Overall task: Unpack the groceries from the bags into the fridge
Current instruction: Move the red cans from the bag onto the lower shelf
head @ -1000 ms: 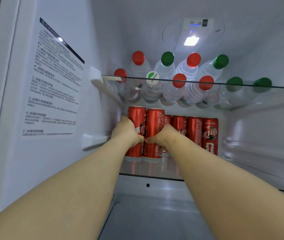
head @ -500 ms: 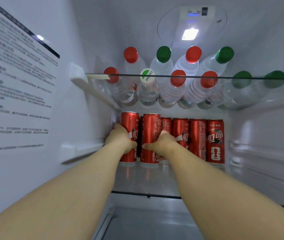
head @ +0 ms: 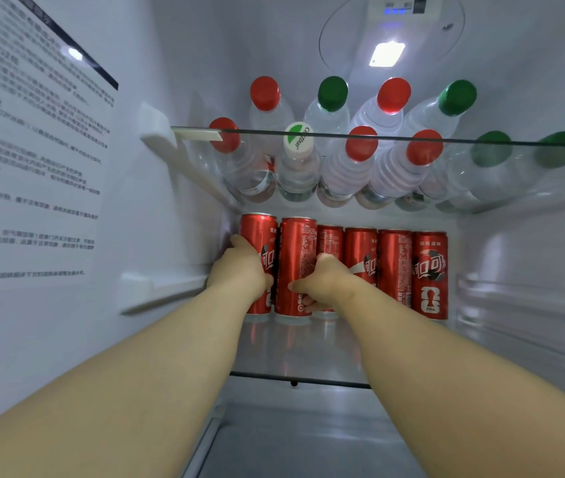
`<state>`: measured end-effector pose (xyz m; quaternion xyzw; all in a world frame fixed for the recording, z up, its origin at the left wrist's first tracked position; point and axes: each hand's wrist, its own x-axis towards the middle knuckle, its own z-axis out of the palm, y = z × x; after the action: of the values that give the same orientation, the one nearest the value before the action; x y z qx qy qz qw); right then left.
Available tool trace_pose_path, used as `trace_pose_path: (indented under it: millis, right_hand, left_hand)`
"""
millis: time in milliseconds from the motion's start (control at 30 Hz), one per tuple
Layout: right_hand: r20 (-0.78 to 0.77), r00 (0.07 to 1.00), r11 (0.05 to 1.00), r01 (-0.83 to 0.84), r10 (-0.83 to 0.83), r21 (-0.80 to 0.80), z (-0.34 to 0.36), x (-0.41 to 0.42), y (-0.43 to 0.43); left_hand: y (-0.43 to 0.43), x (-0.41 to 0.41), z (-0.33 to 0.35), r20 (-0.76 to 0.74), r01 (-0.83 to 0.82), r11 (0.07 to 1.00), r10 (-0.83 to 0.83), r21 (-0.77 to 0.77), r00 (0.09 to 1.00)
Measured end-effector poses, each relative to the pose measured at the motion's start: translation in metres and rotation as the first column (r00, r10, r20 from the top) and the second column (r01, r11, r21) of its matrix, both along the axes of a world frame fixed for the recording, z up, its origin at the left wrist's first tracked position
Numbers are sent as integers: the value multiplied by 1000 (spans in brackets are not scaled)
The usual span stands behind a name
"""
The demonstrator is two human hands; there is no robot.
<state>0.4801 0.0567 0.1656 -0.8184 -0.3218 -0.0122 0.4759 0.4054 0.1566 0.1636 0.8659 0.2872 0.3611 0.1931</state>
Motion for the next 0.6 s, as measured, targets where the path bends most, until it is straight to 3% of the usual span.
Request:
trace_pose_path:
  millis: [333, 600]
  right_hand:
    - [22, 1000, 992, -7, 5, 128, 1, -1, 1]
    - [189, 979, 997, -67, 73, -38, -3, 0, -4]
  left_hand:
    - [-3, -3, 0, -2, -121, 970, 125, 211, 992]
    - [-5, -7, -2, 37, -143, 951, 138, 276, 990]
